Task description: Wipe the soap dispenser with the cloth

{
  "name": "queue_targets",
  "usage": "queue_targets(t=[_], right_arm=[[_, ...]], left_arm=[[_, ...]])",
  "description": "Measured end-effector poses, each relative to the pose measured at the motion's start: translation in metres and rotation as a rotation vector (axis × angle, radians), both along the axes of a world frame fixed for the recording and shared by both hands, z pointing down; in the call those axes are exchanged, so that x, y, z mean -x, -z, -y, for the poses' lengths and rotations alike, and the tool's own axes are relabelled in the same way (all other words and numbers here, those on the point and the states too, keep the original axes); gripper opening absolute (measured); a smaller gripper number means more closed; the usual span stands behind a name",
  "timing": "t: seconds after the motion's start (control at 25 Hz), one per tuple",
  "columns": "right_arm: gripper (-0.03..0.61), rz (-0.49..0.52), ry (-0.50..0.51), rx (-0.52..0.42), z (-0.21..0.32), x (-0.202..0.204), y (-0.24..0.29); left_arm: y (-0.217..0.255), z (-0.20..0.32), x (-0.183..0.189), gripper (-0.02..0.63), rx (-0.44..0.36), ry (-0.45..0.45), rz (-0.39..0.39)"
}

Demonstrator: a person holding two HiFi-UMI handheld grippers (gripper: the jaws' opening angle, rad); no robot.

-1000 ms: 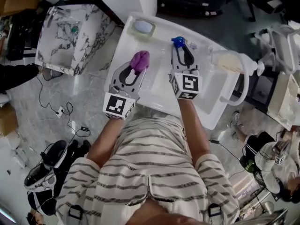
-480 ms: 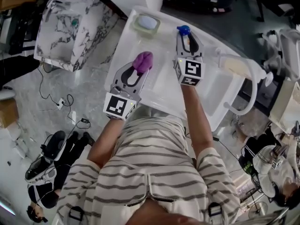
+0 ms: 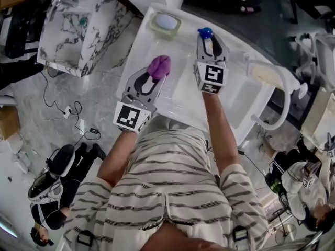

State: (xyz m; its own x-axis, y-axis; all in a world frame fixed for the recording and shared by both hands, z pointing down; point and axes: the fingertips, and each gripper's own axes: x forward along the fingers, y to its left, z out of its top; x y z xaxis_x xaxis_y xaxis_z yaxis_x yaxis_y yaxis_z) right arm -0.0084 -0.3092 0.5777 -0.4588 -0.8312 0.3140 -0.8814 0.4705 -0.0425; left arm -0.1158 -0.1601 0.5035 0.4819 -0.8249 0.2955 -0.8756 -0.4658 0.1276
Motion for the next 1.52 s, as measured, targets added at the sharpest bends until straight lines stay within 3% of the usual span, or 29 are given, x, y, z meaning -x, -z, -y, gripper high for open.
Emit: queue_targets(t=[0.2, 0.36, 0.8, 1.28, 1.52], right_arm=[[0.171, -0.010, -0.003, 0.029, -0.004, 0.002, -0.006], [0.233, -0.007, 0.010, 0.042, -0.008, 0.006, -0.006], [0.238, 0.024, -0.008, 0.018, -0.036, -0.004, 0.016], [0.188, 0.115, -0.018, -0.035, -0.108, -0.022, 0.079], [0.124, 0.173, -0.029, -0.027, -0.153, -0.028, 0.106]], left_arm=[[0.001, -0.002, 0.000, 0.117, -0.003, -0.002, -0.011], [0.004, -0.007, 0.001, 0.118, -0.002, 0.000, -0.020], [0.016, -0.020, 0.001, 0.117, -0.024, 0.029, -0.043], [0.046, -0.058, 0.002, 0.117, -0.064, 0.056, -0.033], [0.066, -0.076, -0.006, 0.117, -0.103, 0.053, -0.038]])
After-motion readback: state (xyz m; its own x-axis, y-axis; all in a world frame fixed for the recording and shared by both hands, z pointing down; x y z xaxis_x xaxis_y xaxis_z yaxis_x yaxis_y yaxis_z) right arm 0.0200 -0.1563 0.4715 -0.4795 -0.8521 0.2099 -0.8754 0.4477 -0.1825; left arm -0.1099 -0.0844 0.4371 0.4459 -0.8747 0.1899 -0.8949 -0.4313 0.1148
